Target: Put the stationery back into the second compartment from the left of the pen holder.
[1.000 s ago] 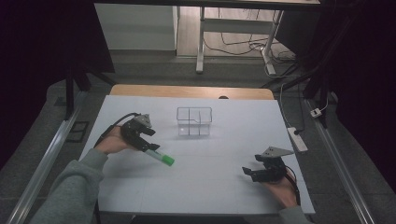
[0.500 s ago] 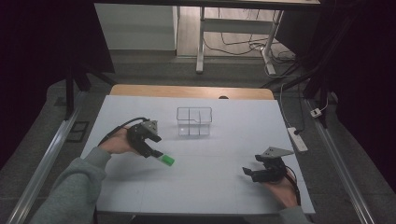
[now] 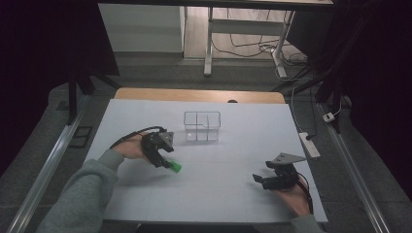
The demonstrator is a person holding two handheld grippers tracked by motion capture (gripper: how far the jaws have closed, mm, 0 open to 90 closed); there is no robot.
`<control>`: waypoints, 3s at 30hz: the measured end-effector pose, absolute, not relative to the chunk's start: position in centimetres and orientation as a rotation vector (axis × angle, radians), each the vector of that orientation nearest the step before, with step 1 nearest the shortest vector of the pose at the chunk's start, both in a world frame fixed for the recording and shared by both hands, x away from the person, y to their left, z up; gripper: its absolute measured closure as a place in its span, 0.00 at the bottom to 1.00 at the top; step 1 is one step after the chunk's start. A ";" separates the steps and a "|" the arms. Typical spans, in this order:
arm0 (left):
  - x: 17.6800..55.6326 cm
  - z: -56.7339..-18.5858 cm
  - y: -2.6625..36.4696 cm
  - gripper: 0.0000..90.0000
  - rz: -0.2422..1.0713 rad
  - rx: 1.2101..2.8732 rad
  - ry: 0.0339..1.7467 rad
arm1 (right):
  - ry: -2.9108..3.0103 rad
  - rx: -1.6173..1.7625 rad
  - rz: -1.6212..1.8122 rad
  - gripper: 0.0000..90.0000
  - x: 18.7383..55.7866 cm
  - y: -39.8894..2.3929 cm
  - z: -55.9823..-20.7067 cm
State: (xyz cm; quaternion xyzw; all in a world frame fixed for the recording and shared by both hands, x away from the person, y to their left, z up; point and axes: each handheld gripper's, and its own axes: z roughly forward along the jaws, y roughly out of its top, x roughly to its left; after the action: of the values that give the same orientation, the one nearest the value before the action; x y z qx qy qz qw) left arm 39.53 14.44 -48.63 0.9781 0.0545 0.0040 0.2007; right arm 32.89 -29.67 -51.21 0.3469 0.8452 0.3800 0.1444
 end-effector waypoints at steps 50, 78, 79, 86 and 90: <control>40.1 -50.9 13.5 0.74 -0.005 2.812 -0.165 | 2.447 0.999 1.086 0.23 33.0 -29.6 -51.4; 39.2 -47.6 16.6 0.74 0.145 2.628 0.185 | 2.438 1.004 1.087 0.23 32.9 -29.8 -51.3; 39.2 -47.5 16.8 0.74 0.148 2.620 0.201 | 2.438 1.005 1.087 0.23 32.9 -29.8 -51.3; 39.0 -46.6 17.8 0.74 0.183 2.566 0.284 | 2.435 1.004 1.090 0.23 32.9 -29.8 -51.3; 38.9 -46.4 18.3 0.74 0.202 2.535 0.334 | 2.435 1.004 1.089 0.23 32.9 -29.8 -51.3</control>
State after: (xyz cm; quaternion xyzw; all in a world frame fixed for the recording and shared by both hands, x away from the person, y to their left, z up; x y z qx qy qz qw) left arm 38.90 18.31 -46.35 0.9475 0.1249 0.0757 0.2846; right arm 32.89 -29.80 -51.26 0.3486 0.8452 0.3781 0.1452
